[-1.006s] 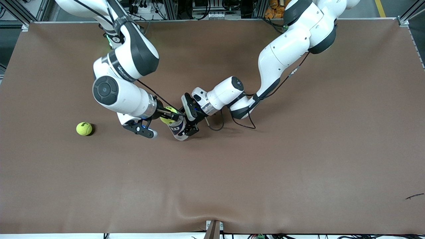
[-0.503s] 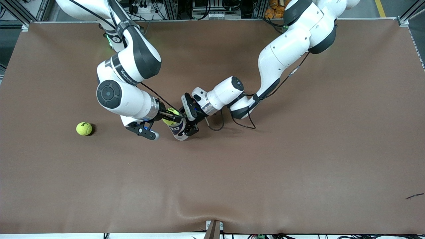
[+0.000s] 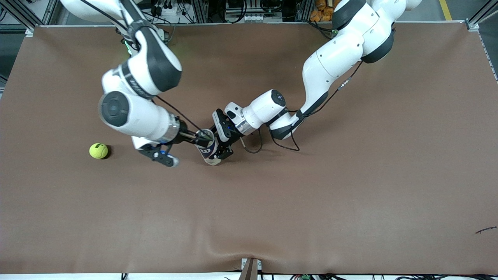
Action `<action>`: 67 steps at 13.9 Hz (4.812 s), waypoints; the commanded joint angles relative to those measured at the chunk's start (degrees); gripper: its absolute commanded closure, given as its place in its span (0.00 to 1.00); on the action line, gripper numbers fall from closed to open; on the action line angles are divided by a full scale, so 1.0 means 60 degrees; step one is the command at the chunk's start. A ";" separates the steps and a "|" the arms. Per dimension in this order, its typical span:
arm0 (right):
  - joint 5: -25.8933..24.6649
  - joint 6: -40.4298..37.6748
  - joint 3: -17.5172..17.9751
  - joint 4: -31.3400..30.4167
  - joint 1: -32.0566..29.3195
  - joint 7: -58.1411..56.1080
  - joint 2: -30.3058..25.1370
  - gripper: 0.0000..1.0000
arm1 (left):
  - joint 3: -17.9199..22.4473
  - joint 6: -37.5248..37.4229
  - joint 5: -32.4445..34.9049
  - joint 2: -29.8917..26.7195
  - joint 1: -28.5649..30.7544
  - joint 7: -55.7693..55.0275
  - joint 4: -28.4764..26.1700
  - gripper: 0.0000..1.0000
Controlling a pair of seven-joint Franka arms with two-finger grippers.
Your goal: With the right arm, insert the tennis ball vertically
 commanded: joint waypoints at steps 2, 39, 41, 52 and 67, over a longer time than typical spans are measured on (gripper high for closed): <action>-0.0001 -0.0506 0.0047 0.0440 -0.1646 -0.1670 0.0105 0.00 | 0.0006 0.0177 -0.0160 0.0030 -0.0044 -0.0016 0.0046 0.20; -0.2538 0.0183 0.0164 -0.1409 -0.5328 -0.7419 0.1336 1.00 | 0.0006 0.0177 -0.0190 0.0001 -0.0044 -0.0030 0.0105 0.17; -0.2085 -0.0269 0.0179 -0.0853 -0.4874 -0.7332 0.1234 1.00 | 0.0006 0.0177 -0.0190 0.0001 -0.0059 -0.0030 0.0105 0.17; 0.0188 -0.1942 0.0179 0.0790 -0.0980 0.0044 0.0560 0.99 | -0.0009 0.0177 -0.0190 -0.0043 -0.0059 -0.0030 0.0105 0.17; 0.0247 -0.0814 0.0149 0.0849 0.0592 0.1692 0.1102 0.00 | -0.0024 0.0177 -0.0175 -0.0043 -0.0015 -0.0177 0.0105 0.16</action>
